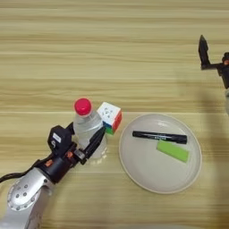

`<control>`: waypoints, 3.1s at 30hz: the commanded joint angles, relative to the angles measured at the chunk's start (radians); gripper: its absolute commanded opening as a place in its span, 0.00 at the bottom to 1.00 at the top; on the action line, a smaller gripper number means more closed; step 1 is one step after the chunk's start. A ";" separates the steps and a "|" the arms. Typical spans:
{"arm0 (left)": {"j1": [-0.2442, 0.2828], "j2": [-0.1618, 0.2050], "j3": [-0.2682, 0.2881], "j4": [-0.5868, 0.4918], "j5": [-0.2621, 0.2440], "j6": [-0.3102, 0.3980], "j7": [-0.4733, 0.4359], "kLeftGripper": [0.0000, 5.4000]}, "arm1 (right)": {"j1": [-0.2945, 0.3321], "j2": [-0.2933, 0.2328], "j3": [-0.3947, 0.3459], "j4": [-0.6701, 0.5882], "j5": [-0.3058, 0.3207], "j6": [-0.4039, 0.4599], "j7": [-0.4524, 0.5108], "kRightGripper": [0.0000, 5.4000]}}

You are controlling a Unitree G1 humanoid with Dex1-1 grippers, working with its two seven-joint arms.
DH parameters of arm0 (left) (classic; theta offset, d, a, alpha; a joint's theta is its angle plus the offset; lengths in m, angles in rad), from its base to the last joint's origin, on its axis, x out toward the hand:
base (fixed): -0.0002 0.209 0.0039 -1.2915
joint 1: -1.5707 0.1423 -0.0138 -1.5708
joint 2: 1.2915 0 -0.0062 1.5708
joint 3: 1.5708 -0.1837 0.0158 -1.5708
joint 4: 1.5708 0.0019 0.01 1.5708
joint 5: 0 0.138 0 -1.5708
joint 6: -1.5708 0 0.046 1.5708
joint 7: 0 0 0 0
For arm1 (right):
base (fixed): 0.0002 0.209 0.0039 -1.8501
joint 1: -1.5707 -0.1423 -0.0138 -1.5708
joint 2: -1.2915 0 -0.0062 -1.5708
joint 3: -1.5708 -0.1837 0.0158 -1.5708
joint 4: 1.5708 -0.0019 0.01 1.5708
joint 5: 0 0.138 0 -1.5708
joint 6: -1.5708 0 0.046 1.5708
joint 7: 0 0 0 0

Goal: Move the objects on the table

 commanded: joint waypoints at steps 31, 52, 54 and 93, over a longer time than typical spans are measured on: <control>-0.031 0.018 -0.009 -0.103 -0.004 -0.023 0.024 0.99 | 0.006 0.005 0.018 -0.041 -0.005 0.012 0.003 1.00; -0.165 0.005 0.105 -0.408 -0.043 0.086 0.237 0.99 | 0.012 0.005 0.020 -0.048 -0.007 0.009 -0.002 1.00; -0.195 -0.005 0.137 -0.406 -0.056 0.097 0.275 0.99 | 0.013 0.005 0.019 -0.049 -0.006 0.009 -0.002 1.00; -0.490 -0.067 0.276 0.328 0.154 -0.097 0.490 0.99 | 0.341 -0.031 0.020 -0.431 0.056 0.053 0.118 1.00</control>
